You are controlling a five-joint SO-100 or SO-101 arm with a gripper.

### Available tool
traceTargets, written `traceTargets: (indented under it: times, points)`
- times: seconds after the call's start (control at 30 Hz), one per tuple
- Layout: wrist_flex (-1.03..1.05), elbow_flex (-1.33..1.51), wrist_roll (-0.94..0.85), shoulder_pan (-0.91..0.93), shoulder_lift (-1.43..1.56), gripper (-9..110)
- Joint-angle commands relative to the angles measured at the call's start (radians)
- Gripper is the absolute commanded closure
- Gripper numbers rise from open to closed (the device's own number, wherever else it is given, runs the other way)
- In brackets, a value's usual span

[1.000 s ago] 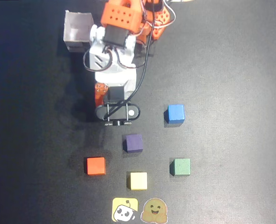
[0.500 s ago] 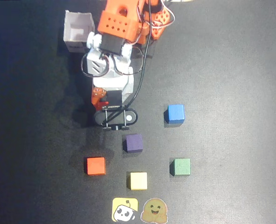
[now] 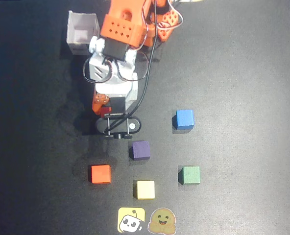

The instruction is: Put the red cube on top of the orange cube.

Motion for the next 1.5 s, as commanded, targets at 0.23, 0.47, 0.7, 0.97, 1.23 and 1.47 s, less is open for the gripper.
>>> traceTargets:
  times: [0.23, 0.47, 0.7, 0.97, 1.23, 1.47]
  points:
    - [-0.081, -0.064, -0.020, 0.020, -0.074, 83]
    - [-0.114, -0.049, -0.006, 0.023, -0.103, 83]
    - [-0.160, -0.023, 0.008, 0.021, -0.127, 87]
    - [-0.166, -0.005, 0.032, 0.017, -0.115, 100]
    - [-0.051, -0.086, 0.049, 0.003, -0.055, 100]
    - [0.038, -0.144, 0.077, -0.012, 0.006, 100]
